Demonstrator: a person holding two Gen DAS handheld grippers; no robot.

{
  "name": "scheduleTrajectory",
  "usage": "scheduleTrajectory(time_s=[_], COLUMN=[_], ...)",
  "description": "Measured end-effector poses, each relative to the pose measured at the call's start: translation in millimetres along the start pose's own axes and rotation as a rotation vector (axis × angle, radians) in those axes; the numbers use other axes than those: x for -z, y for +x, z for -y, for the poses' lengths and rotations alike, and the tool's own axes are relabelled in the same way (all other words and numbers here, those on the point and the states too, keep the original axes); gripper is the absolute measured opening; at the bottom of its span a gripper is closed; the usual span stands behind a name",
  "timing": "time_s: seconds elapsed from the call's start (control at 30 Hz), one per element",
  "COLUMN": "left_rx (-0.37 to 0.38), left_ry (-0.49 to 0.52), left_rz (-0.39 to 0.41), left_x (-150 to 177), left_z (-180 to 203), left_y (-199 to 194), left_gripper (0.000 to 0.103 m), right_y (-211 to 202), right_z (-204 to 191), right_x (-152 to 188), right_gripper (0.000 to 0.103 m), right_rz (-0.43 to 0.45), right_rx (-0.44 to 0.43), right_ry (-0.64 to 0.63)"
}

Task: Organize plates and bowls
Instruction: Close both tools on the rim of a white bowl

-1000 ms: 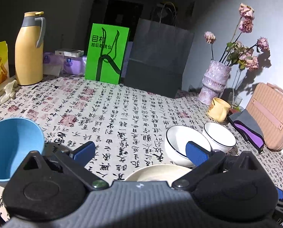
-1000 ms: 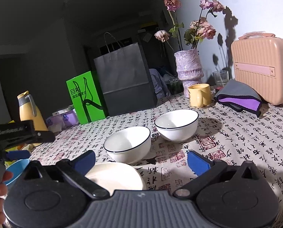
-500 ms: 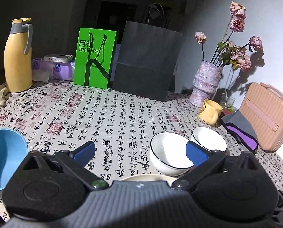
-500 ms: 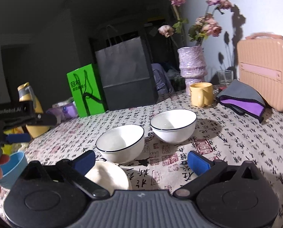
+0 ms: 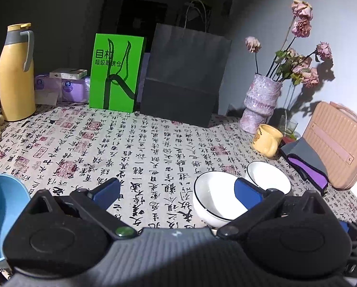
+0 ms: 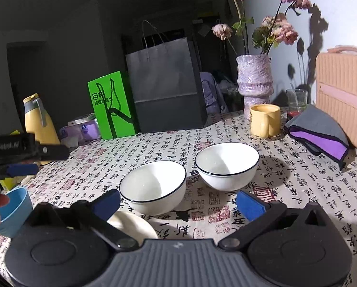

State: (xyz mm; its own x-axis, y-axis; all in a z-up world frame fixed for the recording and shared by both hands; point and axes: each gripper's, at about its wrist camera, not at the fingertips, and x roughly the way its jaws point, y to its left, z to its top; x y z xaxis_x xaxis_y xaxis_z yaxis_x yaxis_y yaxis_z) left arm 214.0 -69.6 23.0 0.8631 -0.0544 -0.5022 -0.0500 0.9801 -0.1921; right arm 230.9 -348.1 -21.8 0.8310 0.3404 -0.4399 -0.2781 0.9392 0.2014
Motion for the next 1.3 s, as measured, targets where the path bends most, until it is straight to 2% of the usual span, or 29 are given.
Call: scheduleTrajectory(time_s=[0.27, 0.47, 0.6, 0.67, 0.77, 0.93, 0.97, 1.03, 1.1, 1.23, 1.27, 1.3], left_rx=[-0.015, -0.020, -0.014, -0.004, -0.027, -0.029, -0.033, -0.045, -0.047, -0.045, -0.048, -0.045], left_ry=[0.000, -0.023, -0.055, -0.059, -0.042, -0.051, -0.051, -0.042, -0.039, -0.051, -0.049, -0.052], left_rz=[-0.065, -0.177, -0.281, -0.317, -0.361, -0.448, -0.462, -0.494, -0.533, -0.585, -0.595, -0.604], left_x=[-8, -18, -28, -31, -35, -36, -36, -33, -30, -27, -26, -25], left_z=[-6, -12, -13, -11, -6, -2, -1, 4, 8, 11, 12, 12], left_y=[18, 43, 68, 78, 93, 123, 128, 140, 151, 170, 173, 177], left_gripper=[0.103, 0.103, 0.103, 0.103, 0.103, 0.101, 0.099, 0.091, 0.077, 0.060, 0.051, 0.047], right_y=[31, 63, 84, 93, 104, 124, 128, 134, 138, 146, 148, 150], right_z=[12, 12, 16, 20, 24, 29, 29, 27, 25, 22, 21, 20], right_x=[-18, -34, -40, -43, -45, -44, -43, -43, -43, -42, -41, -41], right_gripper=[0.103, 0.103, 0.096, 0.094, 0.092, 0.082, 0.080, 0.068, 0.062, 0.027, 0.025, 0.024], right_rz=[-0.108, -0.185, -0.262, -0.301, -0.343, -0.407, -0.416, -0.427, -0.431, -0.453, -0.461, -0.466], right_rx=[-0.064, -0.060, -0.059, -0.060, -0.059, -0.042, -0.037, -0.022, -0.016, -0.002, -0.004, -0.002], right_ry=[0.059, 0.097, 0.152, 0.186, 0.217, 0.282, 0.289, 0.297, 0.296, 0.287, 0.285, 0.279])
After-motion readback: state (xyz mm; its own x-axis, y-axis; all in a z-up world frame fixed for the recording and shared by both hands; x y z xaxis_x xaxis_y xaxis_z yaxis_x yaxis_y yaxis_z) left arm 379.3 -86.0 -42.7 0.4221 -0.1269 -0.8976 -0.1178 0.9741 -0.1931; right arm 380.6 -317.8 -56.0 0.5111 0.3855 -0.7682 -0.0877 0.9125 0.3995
